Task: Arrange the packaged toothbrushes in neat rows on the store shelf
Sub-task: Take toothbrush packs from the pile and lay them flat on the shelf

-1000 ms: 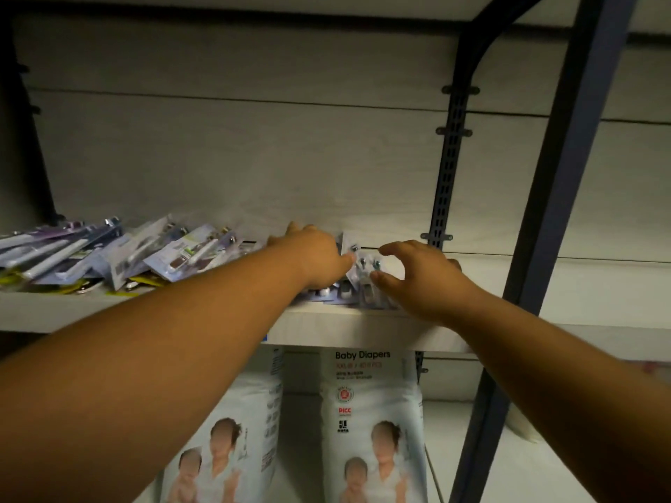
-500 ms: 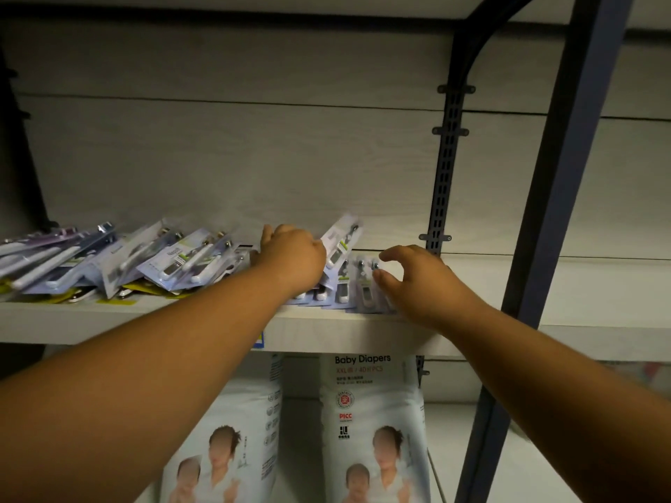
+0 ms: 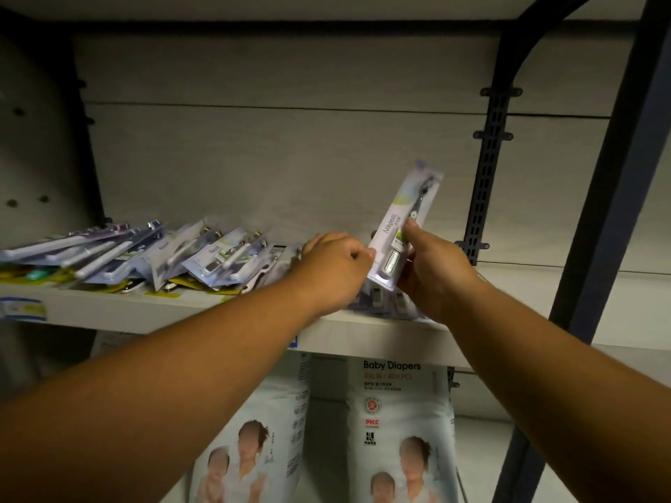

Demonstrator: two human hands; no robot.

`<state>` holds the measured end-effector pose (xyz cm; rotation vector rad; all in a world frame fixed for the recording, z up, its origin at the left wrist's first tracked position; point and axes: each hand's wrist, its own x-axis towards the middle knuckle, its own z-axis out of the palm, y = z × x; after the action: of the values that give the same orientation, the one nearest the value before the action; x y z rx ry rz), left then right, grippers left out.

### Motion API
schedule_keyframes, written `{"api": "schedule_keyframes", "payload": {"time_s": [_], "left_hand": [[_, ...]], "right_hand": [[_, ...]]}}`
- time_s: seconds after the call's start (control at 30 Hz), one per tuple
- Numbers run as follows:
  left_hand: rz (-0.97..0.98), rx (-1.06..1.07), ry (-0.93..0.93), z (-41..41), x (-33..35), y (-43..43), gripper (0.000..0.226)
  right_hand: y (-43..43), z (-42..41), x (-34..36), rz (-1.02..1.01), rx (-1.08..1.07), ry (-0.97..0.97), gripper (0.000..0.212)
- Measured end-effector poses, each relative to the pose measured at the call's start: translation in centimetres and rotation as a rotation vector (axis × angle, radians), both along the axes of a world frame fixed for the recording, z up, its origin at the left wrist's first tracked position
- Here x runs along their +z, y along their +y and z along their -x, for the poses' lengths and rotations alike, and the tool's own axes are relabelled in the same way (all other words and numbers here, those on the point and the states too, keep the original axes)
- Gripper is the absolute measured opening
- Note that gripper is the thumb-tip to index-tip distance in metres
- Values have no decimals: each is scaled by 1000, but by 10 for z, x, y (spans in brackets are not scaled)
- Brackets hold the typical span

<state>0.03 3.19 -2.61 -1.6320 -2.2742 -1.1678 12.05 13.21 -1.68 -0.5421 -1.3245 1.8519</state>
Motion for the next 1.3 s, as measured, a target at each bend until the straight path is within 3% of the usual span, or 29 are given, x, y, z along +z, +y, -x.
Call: {"api": "schedule_keyframes", "payload": {"time_s": [0.17, 0.37, 0.5, 0.67, 0.93, 1.1, 1.3], "left_hand": [[116, 154, -38, 35, 7, -5, 49], [355, 305, 34, 42, 9, 8, 39], [452, 386, 225, 31, 11, 23, 58], [602, 456, 287, 18, 16, 35, 85], [615, 431, 300, 10, 14, 46, 102], [565, 445, 322, 6, 10, 50, 78], [419, 436, 81, 14, 14, 43, 64]], "right_hand": [[11, -16, 9, -30, -128, -83, 23], [28, -30, 4, -60, -194, -177, 32], [34, -36, 1, -87, -215, -212, 33], [38, -43, -1, -122, -229, -245, 31], [38, -45, -8, -89, -236, -255, 22], [37, -45, -11, -93, -226, -272, 22], [39, -44, -17, -127, -208, -289, 22]]}}
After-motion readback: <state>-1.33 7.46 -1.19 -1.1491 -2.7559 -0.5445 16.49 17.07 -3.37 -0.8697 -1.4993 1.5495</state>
